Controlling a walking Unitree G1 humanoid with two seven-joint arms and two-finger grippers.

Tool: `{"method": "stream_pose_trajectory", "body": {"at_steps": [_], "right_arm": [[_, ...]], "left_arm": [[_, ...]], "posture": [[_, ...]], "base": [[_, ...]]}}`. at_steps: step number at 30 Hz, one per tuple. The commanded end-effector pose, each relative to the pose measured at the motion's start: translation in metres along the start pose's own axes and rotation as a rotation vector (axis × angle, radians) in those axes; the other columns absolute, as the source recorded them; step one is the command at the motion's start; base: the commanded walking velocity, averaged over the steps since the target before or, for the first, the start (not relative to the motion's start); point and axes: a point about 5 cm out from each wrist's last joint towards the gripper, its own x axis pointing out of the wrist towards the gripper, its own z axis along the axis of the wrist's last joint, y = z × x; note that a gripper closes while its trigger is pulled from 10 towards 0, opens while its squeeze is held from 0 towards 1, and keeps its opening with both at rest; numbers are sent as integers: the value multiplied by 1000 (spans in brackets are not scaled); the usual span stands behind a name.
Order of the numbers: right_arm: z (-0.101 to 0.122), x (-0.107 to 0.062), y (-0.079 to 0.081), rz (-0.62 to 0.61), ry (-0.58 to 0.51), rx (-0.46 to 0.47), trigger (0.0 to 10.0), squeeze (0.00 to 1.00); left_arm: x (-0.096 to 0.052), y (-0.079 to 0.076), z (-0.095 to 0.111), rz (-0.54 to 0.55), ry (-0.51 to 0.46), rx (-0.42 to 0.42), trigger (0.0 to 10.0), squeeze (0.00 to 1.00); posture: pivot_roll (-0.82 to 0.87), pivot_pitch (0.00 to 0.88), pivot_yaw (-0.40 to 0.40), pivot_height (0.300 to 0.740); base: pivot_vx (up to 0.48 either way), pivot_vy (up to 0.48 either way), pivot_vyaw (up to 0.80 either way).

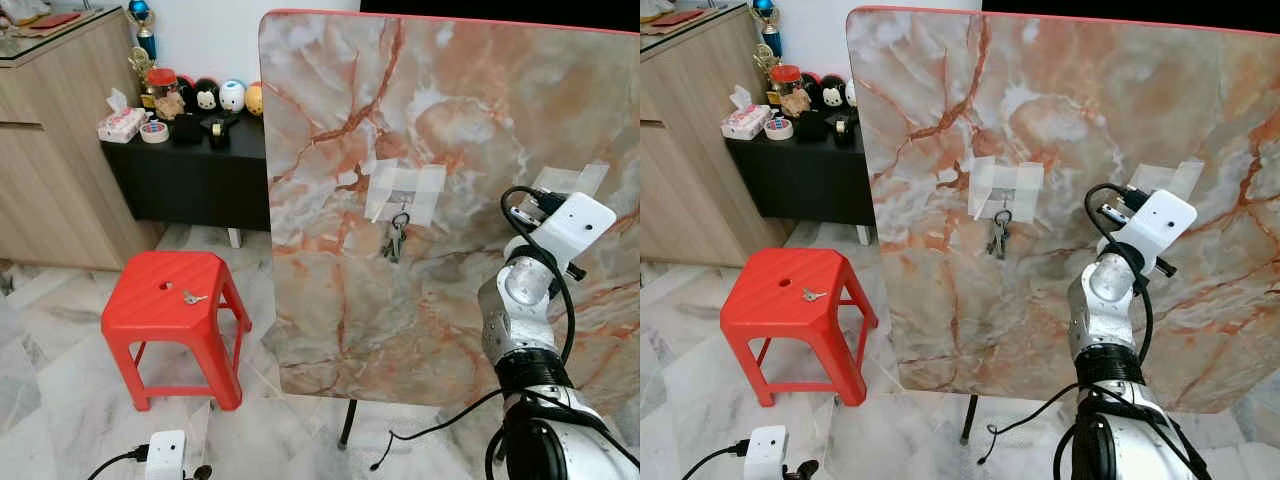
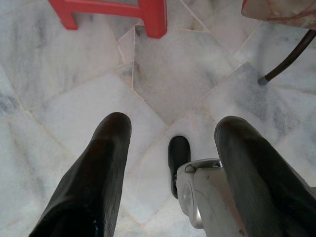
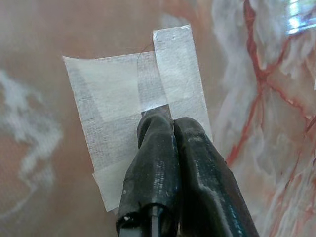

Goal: Hang keys on a hook

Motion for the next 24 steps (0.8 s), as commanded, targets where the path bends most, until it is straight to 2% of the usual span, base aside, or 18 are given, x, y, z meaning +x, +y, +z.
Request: {"method": "stream_pose_trajectory", "body": {"at_steps": [1, 14, 24], "right_arm": [[9, 6, 2, 3, -17, 1, 10000, 0], [12, 7, 11, 46, -29, -11, 10000, 0], [0, 5, 12, 68, 37, -61, 10000, 0]], "left_arm": [[-1, -2, -4, -7, 22, 17, 10000, 0], [0, -4, -2, -7, 16, 18, 10000, 0], [0, -4, -1, -8, 12, 17, 10000, 0]], "posture": [[0, 0, -58, 740], [2, 0, -58, 740], [3, 0, -60, 740]], "base": [[0, 0, 0], [0, 0, 0], [0, 0, 0]]}}
